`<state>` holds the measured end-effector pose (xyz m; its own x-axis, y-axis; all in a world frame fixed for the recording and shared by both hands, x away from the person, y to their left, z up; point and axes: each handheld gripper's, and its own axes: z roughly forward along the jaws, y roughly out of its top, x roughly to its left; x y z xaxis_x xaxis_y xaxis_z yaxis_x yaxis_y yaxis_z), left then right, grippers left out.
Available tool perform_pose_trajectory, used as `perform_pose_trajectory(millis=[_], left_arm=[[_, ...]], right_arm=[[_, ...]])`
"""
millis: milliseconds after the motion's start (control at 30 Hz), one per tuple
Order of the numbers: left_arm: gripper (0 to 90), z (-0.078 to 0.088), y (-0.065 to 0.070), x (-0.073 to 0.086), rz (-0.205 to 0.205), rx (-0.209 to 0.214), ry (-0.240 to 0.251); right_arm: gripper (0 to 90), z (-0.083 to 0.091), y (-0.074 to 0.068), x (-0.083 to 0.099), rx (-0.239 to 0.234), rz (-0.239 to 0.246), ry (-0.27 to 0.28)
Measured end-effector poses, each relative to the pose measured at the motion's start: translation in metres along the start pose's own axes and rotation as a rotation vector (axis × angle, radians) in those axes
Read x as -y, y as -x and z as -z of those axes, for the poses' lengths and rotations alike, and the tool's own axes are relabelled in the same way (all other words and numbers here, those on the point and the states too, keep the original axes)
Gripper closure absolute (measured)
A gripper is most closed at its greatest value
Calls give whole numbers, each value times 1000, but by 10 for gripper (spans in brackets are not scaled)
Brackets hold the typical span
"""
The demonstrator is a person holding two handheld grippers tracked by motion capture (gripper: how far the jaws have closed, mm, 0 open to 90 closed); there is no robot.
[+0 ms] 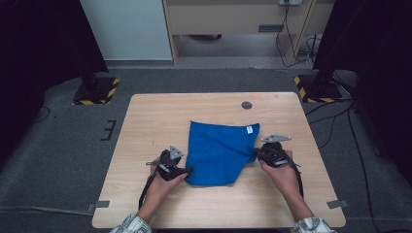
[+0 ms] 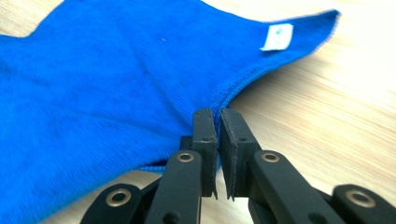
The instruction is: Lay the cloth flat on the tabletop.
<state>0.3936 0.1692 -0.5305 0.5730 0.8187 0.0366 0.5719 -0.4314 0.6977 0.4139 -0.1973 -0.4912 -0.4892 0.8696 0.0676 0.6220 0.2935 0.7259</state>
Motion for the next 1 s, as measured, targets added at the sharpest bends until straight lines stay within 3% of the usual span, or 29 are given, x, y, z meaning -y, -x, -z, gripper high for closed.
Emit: perform_pose_trajectory(millis=[233,367,533,633,833,900,1000], left_arm=[[183,-4,-4,-3,5,-26,11],[183,-8,-11,-6,34,-38,17],[182,-12,-15,-7,51,-22,28],[187,-11,-14,-7,46,-25,22],[189,-3,-12,-4,23,-39,29],[180,3,-13,-4,35,-32,53],[156,8,-10,-4,22,-5,74]], right_arm=[[840,6,19,-5,5,-22,18],[841,-8,28,-17,10,-23,-3],[847,-33,43,-31,21,-44,-23],[819,-38,50,-35,31,-73,-25],[708,-9,40,-25,12,-50,16],[581,5,32,-16,7,-42,43],[483,11,24,-5,4,-43,52]])
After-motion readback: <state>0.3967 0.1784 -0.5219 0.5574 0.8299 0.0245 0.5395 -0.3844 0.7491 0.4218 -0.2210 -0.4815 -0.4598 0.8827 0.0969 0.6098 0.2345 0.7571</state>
